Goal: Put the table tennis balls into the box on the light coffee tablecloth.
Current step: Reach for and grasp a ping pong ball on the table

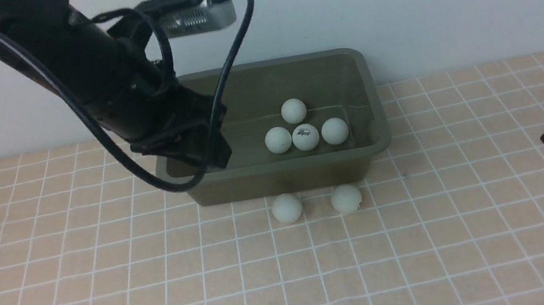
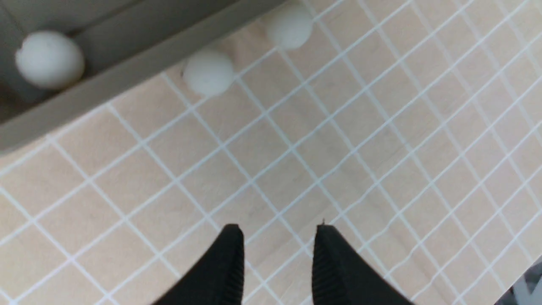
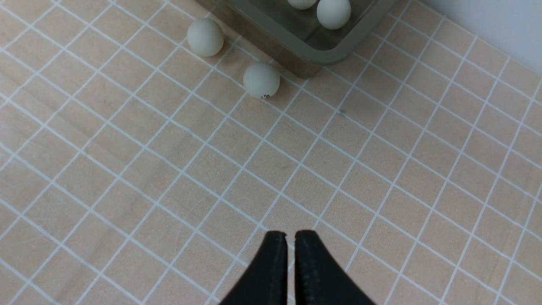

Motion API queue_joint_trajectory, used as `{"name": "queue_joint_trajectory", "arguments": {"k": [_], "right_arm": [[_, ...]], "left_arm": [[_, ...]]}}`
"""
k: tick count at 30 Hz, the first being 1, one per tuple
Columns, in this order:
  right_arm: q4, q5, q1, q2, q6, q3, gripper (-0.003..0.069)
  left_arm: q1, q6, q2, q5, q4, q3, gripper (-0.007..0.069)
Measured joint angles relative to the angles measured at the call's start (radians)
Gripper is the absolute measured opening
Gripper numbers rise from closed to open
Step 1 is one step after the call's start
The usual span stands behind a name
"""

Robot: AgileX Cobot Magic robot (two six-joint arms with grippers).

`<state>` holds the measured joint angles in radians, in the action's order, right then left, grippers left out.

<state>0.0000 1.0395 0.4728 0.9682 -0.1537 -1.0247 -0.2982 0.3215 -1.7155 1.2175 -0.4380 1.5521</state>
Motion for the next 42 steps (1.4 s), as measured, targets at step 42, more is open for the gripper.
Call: {"name": "queue_joint_trajectory", "arguments": {"k": [42], "right_arm": [[-0.02,-0.06,0.0,0.0,0.0,0.0,0.0022]], "left_arm": [[-0.202,0.119,-0.191,-0.879,-0.163,-0.369,0.0435]]}}
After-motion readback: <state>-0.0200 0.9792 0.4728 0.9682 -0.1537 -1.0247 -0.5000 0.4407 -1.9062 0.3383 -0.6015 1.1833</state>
